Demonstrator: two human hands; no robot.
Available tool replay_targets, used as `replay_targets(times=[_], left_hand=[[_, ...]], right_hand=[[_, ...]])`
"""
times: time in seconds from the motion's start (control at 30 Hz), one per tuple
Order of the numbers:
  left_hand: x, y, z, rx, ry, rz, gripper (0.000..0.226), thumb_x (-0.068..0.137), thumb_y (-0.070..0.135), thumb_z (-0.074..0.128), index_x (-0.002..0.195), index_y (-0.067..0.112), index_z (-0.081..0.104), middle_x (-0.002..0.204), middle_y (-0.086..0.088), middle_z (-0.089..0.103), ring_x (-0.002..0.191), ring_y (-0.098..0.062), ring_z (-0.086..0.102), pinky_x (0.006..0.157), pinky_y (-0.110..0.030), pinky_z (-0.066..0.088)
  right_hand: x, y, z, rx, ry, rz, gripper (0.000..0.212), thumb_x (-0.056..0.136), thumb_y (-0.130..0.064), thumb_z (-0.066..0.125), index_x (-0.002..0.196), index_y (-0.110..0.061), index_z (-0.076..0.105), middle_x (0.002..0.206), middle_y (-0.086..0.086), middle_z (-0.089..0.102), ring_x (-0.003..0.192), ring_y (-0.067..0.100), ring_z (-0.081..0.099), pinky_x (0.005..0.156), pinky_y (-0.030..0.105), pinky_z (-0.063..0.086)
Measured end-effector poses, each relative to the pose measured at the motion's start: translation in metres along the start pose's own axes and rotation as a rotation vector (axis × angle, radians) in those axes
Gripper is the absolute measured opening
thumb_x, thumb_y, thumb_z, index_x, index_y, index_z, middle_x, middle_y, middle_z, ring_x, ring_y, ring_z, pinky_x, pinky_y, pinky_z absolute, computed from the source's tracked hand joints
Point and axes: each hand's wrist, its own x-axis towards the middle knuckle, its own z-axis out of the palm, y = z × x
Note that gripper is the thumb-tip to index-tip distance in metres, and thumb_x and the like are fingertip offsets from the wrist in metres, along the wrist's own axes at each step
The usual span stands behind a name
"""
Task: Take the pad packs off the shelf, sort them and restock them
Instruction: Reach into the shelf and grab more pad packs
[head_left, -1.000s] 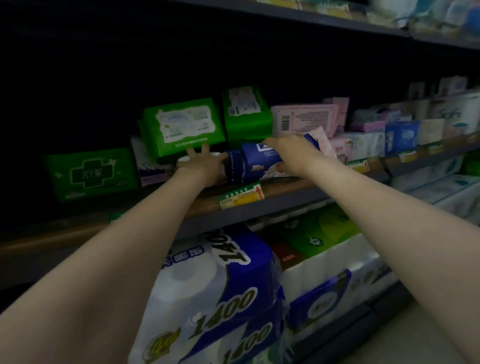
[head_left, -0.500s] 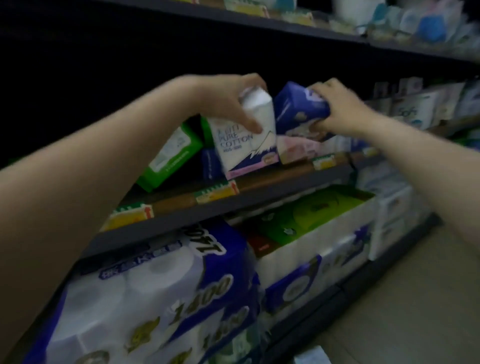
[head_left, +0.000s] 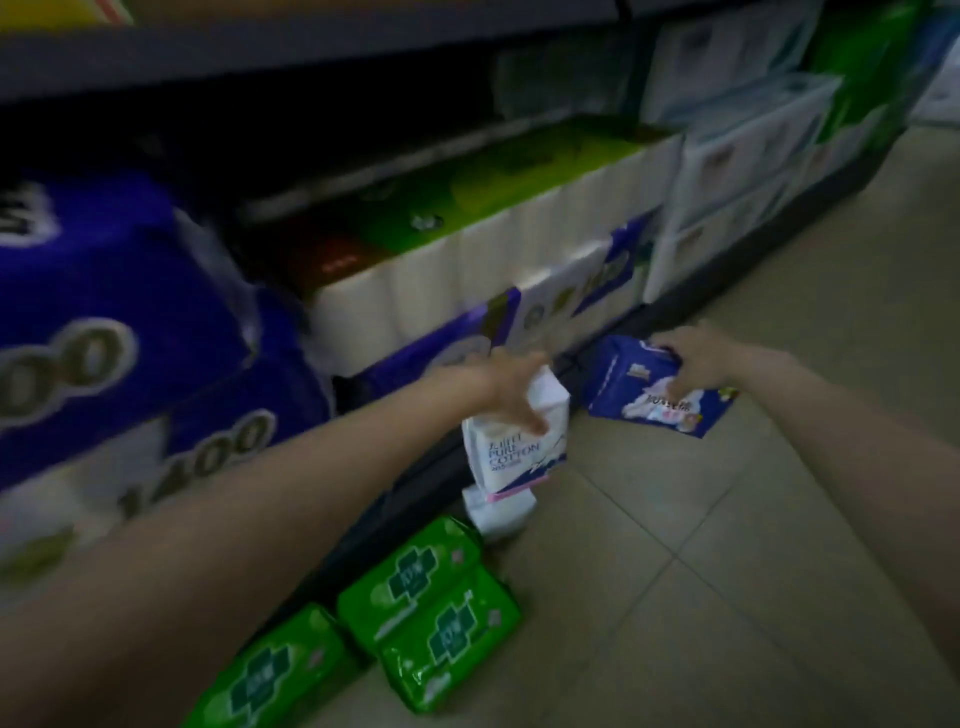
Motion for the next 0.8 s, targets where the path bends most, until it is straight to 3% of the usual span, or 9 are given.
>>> replay_targets(times=[0.13,0.4,0.67,0.73,0.8], left_hand=[[0.063,-0.006,0.053,-0.112,0.059,-0.031,0.076,0.08,0.041,0.068,0.141,0.03,0.024,0.138,-0.011,0.038,0.123,-0.031,0.041,0.1,-0.046,0.04],[0.147,0.004,0.123,-0.264,0.071,-0.105,0.061,0.083,0.032,0.067,0.132,0.03,0.031,0.128,-0.012,0.034,0.117,-0.035,0.039,0.095,-0.045,0.042],[0.187,-0.019,0.185,0.002,0.042,-0.128,0.07,0.09,0.03,0.058,0.148,0.029,0.017,0.139,-0.011,0.035,0.123,-0.034,0.04,0.098,-0.045,0.039],[0.192,-0.022,0.19,0.042,0.061,-0.188,0.071,0.093,0.021,0.051,0.149,0.029,0.009,0.145,-0.009,0.032,0.125,-0.033,0.041,0.099,-0.048,0.039],[0.188,-0.024,0.188,0.066,0.065,-0.169,0.065,0.094,0.008,0.045,0.149,0.024,0.014,0.148,-0.009,0.031,0.125,-0.032,0.042,0.098,-0.044,0.04]], right_hand=[[0.057,0.026,0.067,-0.107,0.001,-0.001,0.062,0.082,-0.016,0.067,0.137,-0.019,0.04,0.136,0.016,0.045,0.127,0.036,0.033,0.105,0.037,0.033],[0.116,0.06,0.132,-0.269,0.116,-0.071,0.054,0.085,-0.02,0.064,0.134,-0.015,0.041,0.133,0.009,0.047,0.124,0.034,0.032,0.097,0.04,0.037],[0.154,0.055,0.181,-0.209,0.101,-0.155,0.06,0.087,-0.02,0.059,0.141,-0.019,0.034,0.142,0.008,0.037,0.133,0.035,0.021,0.101,0.044,0.031],[0.157,0.048,0.192,-0.138,0.088,-0.161,0.062,0.088,-0.016,0.058,0.144,-0.018,0.031,0.144,0.009,0.034,0.134,0.035,0.021,0.101,0.044,0.032],[0.156,0.043,0.201,0.008,0.016,-0.161,0.061,0.091,-0.01,0.054,0.145,-0.015,0.027,0.146,0.012,0.032,0.133,0.036,0.027,0.101,0.044,0.034]])
